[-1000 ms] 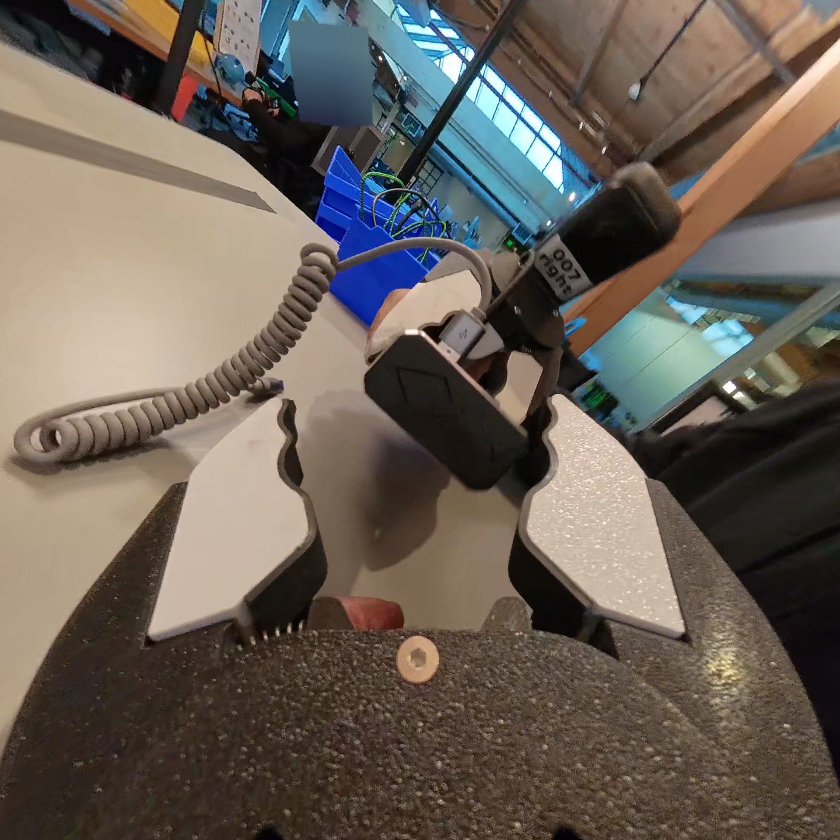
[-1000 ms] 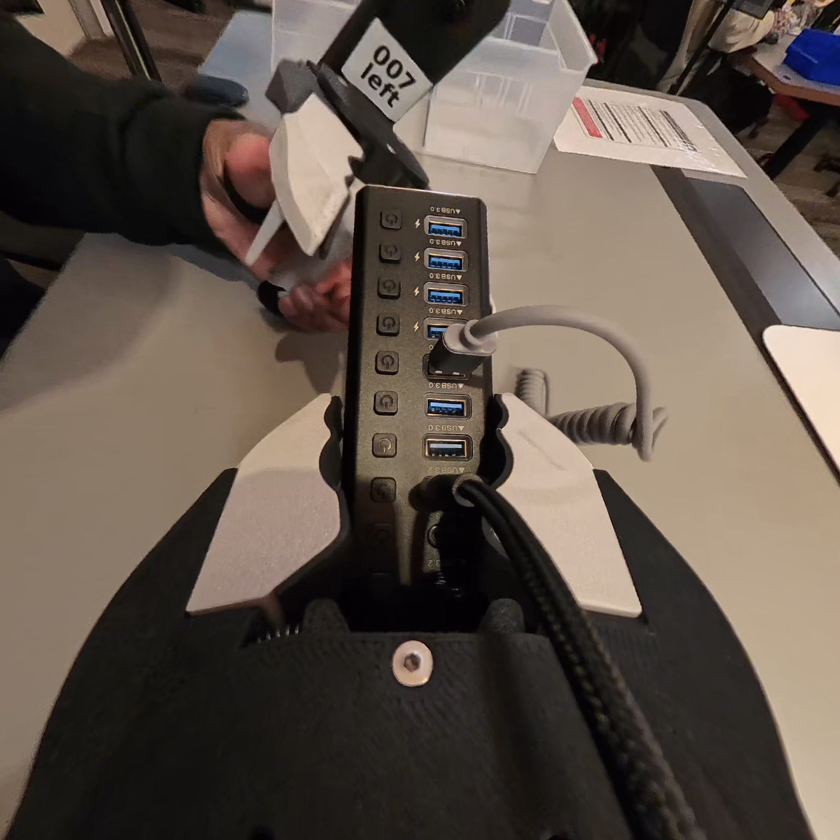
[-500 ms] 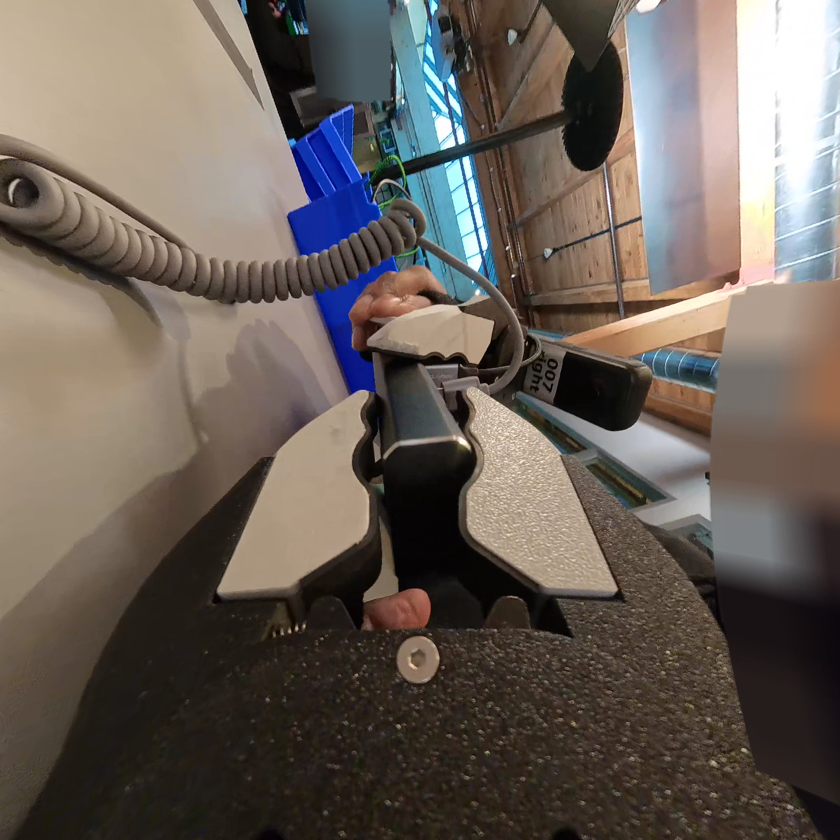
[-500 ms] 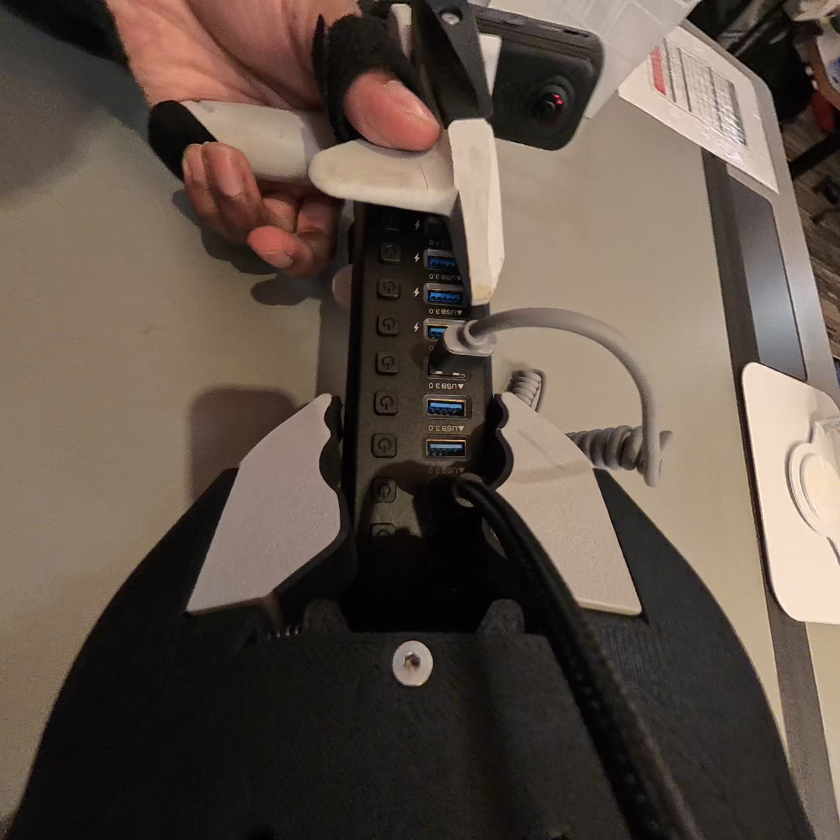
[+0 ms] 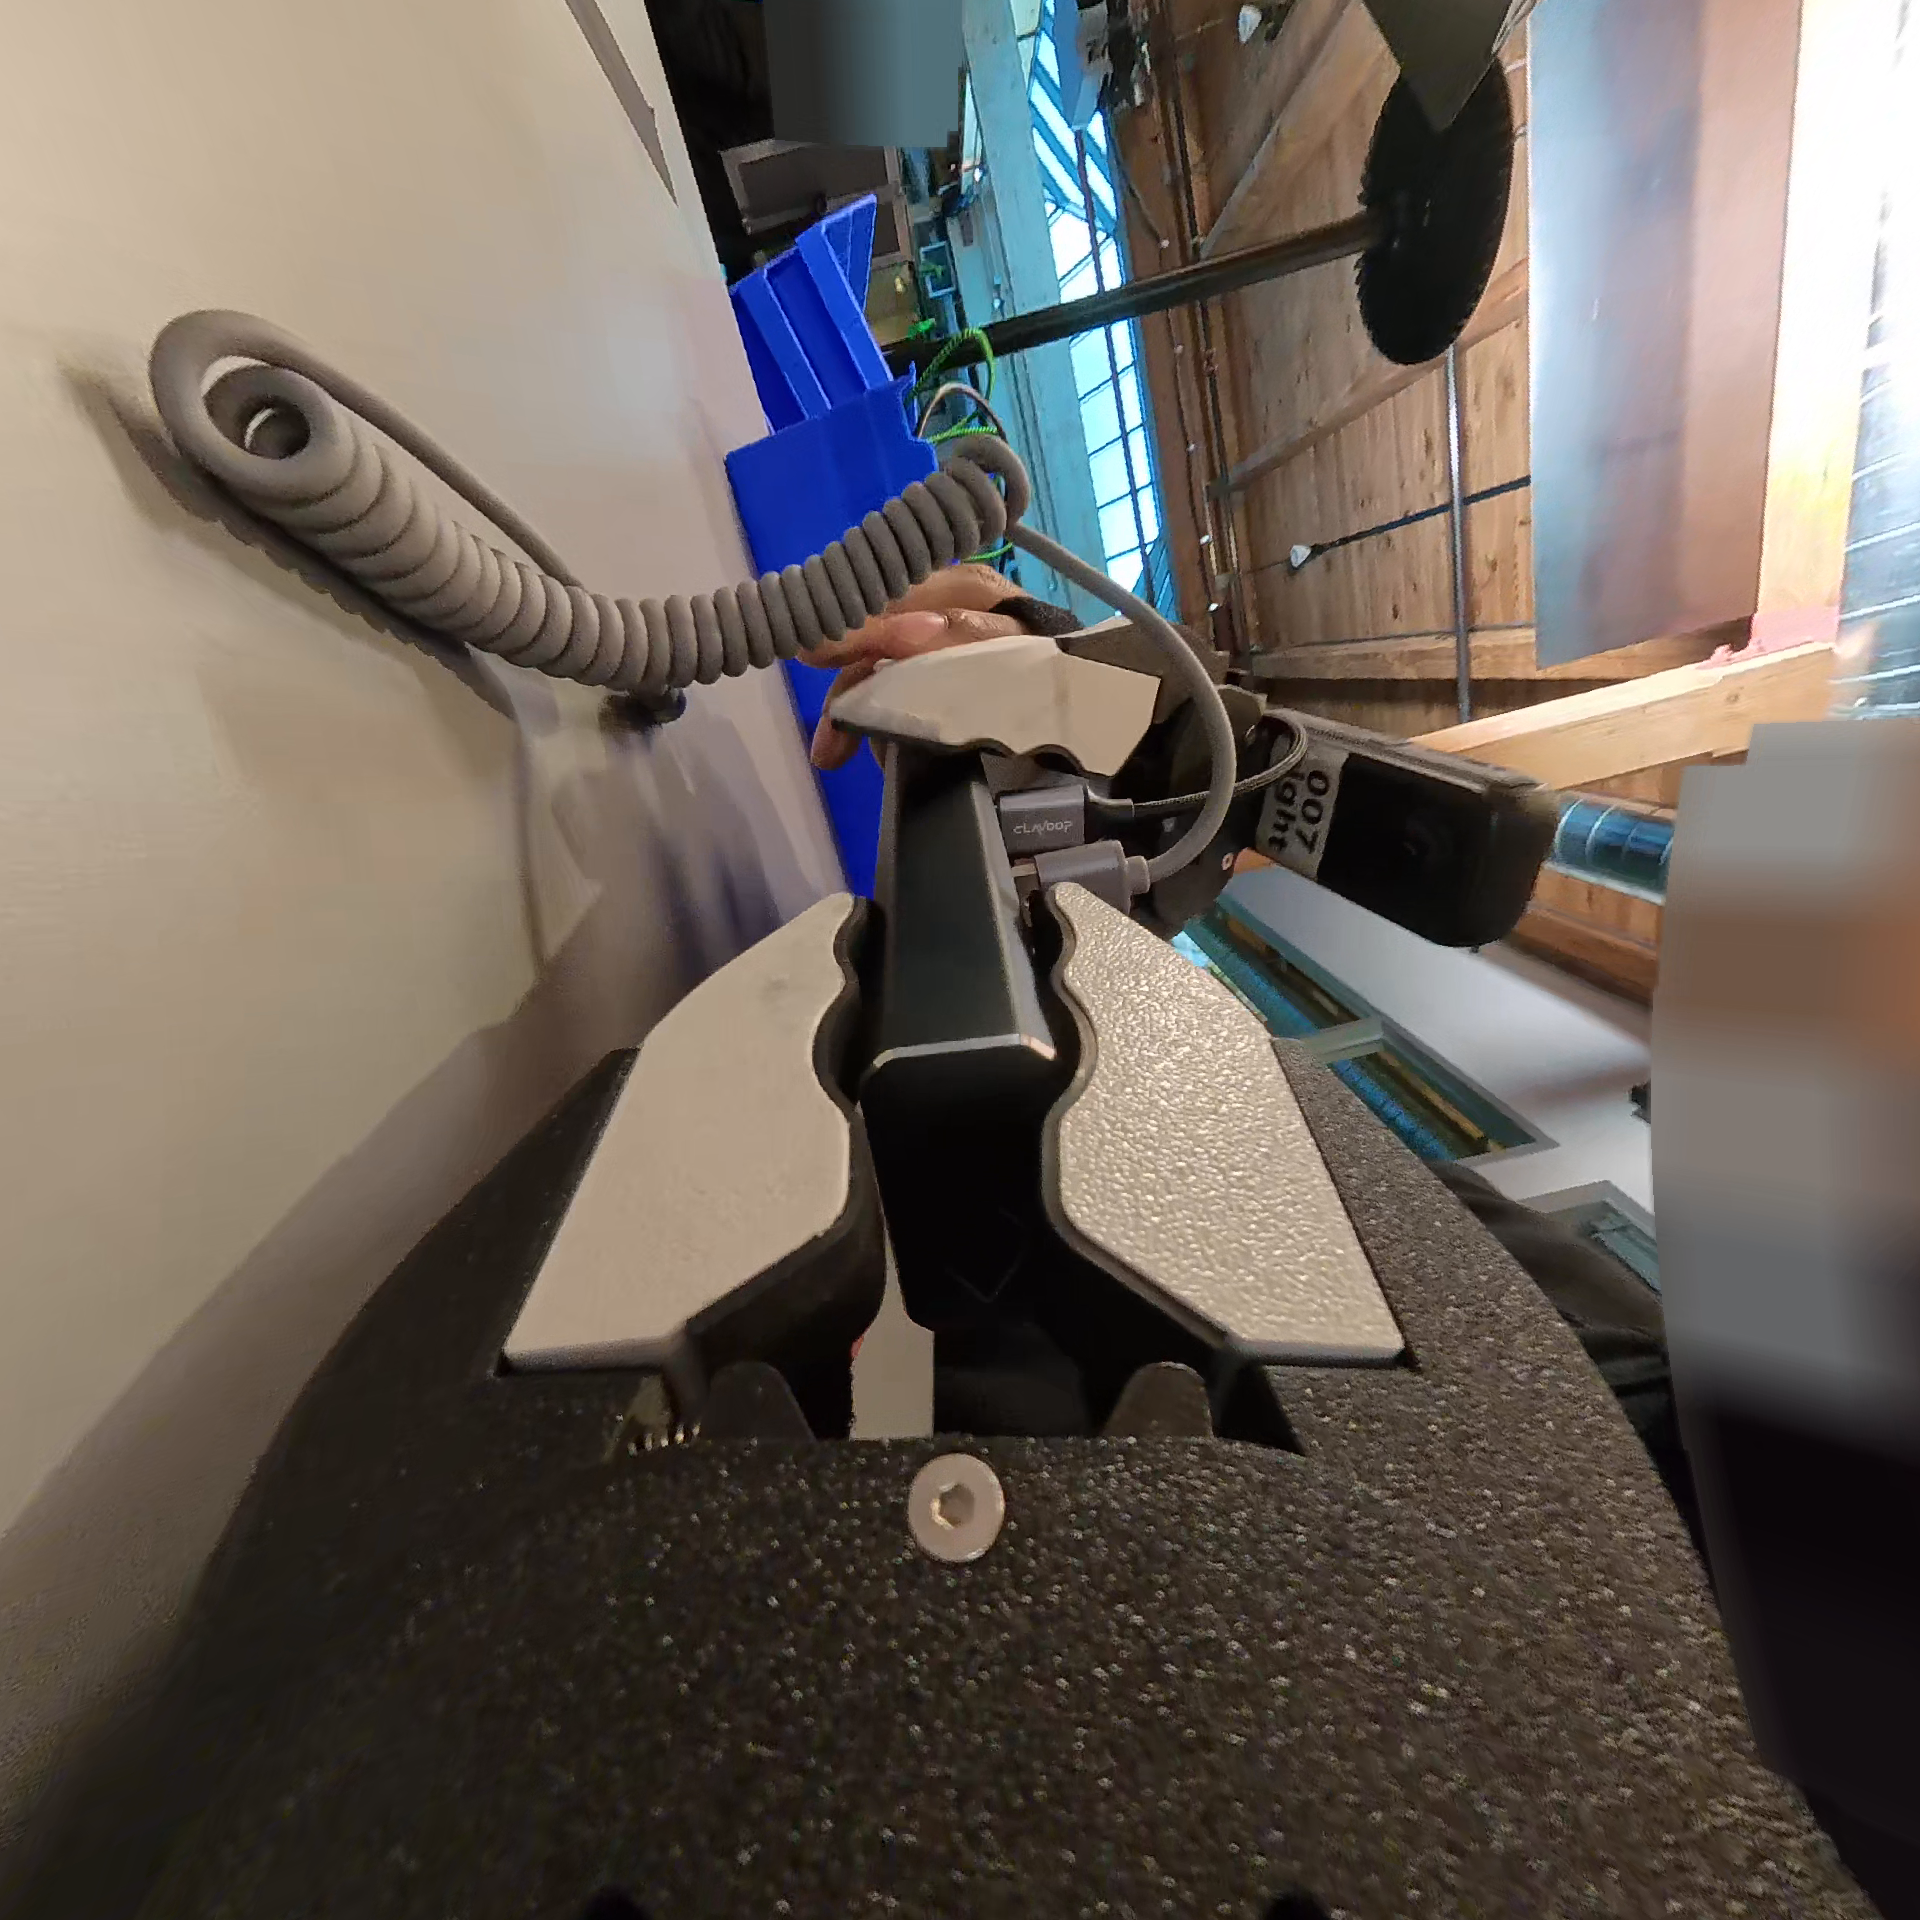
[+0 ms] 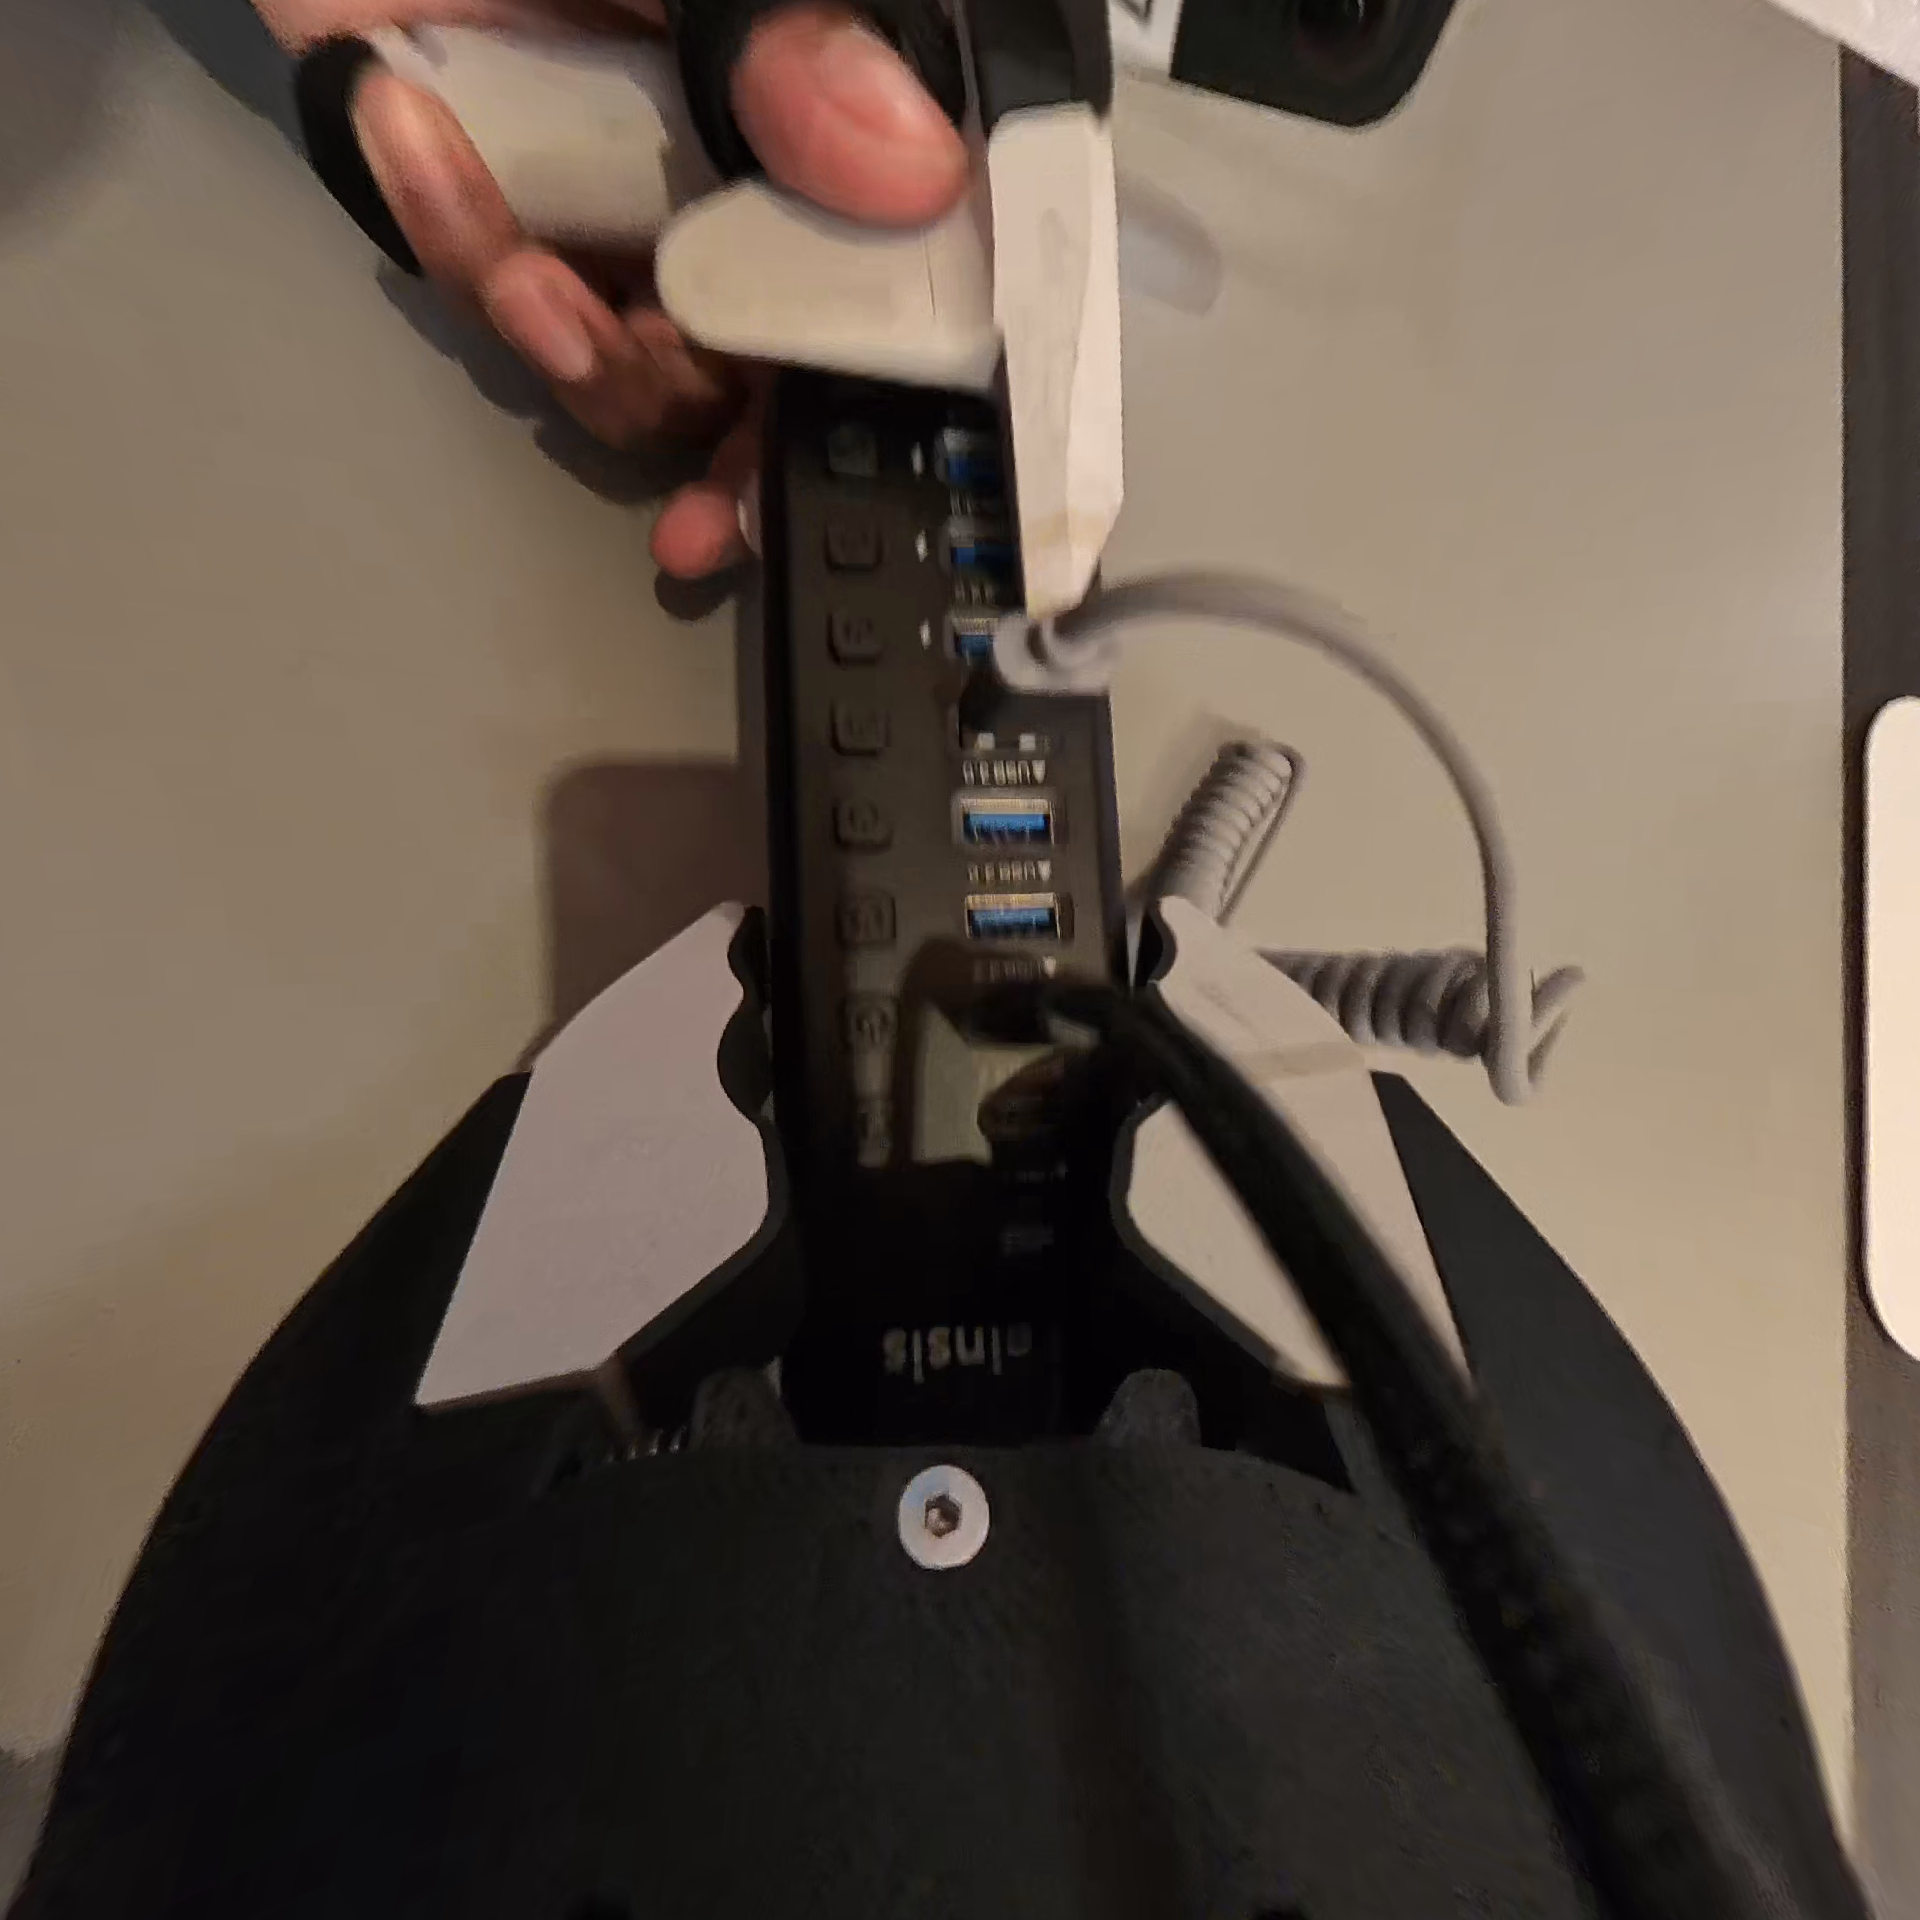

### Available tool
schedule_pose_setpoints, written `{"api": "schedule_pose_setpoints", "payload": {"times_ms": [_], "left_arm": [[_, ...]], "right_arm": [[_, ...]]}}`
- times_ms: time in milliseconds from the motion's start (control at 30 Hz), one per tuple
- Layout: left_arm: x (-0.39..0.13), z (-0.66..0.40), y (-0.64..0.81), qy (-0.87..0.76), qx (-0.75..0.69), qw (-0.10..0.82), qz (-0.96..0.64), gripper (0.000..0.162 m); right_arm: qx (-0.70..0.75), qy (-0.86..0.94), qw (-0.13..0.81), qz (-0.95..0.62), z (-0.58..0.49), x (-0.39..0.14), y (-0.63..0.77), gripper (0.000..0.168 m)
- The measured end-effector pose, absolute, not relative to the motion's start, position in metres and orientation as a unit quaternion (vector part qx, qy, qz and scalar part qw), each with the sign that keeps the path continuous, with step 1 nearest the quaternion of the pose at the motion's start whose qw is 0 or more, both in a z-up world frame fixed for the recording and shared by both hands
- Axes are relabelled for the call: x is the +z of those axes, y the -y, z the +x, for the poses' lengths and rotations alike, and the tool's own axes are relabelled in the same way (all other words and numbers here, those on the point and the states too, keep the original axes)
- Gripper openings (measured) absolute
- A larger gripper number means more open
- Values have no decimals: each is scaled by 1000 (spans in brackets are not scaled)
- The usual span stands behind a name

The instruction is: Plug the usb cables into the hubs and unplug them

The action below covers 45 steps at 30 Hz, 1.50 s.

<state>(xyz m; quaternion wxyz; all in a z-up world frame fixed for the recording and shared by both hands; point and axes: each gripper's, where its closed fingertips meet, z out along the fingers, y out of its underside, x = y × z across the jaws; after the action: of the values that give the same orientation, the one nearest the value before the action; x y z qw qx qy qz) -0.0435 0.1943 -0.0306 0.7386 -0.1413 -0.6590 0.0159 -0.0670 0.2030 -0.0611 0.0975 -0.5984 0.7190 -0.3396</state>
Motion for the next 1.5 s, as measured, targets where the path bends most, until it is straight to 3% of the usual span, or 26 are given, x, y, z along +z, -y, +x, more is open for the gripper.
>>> {"api": "schedule_pose_setpoints", "payload": {"times_ms": [200,367,467,567,700,800,933,1233,1400,1500], "left_arm": [[-19,-33,-181,631,25,769,-98,29],[-11,-20,-156,631,104,766,-69,29],[-11,-12,-142,658,173,730,-64,29],[-14,-12,-142,677,200,706,-55,29],[-23,-22,-154,710,217,664,-87,29],[-26,-28,-165,724,227,640,-120,29],[-24,-30,-173,725,250,627,-139,29],[-27,-20,-171,727,292,599,-163,29],[-20,-17,-173,719,324,585,-188,29],[-18,-13,-170,716,340,579,-190,29]], "right_arm": [[-307,-791,21,-528,-108,-62,-200,99],[-236,-847,-13,-476,-149,-86,-244,87],[-214,-867,38,-448,-148,-87,-281,66],[-264,-861,103,-423,-121,-54,-286,41],[-397,-792,116,-449,-83,18,-255,24],[-453,-728,31,-514,-69,47,-222,22],[-440,-636,-77,-629,-52,40,-192,28],[-318,-639,-82,-695,-40,-1,-193,33],[-310,-632,-118,-701,-34,-13,-187,14],[-327,-631,-129,-692,-31,-14,-184,14]]}}
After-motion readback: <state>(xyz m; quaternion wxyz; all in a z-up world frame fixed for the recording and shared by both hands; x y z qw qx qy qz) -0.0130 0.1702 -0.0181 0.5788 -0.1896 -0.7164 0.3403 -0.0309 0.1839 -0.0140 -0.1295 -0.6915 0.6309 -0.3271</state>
